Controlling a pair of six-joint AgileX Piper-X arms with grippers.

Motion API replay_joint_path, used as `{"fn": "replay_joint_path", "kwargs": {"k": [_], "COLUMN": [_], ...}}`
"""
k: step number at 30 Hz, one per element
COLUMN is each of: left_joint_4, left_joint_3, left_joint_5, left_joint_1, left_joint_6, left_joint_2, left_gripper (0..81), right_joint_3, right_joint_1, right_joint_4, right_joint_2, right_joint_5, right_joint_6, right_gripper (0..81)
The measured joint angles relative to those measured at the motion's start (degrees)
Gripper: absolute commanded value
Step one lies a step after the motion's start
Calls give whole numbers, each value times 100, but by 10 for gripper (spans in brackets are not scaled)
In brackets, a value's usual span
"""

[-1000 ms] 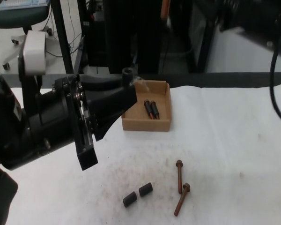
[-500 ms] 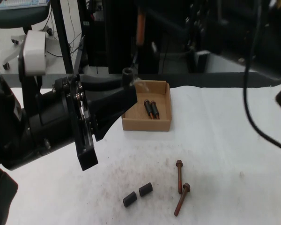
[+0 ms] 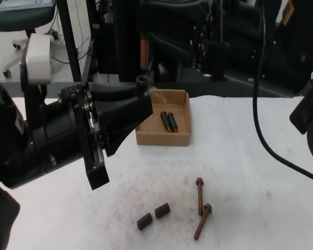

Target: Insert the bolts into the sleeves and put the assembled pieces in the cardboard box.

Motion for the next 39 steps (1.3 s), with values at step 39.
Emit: {"fn": "replay_joint_path", "kwargs": {"k": [39], "left_joint_4": [-508], "left_joint_3": [0], "left_joint_5": [-34], "left_joint_1": [0], "left_joint_6": [-385], "left_joint_2": [0], "left_gripper": [4], "right_joint_3": [0], "right_joint_1": [59], "right_joint_4": [332], "right_joint_2": [0], "right_joint_5": [-15], "right_joint_6": [-477], "right_gripper": [8]}}
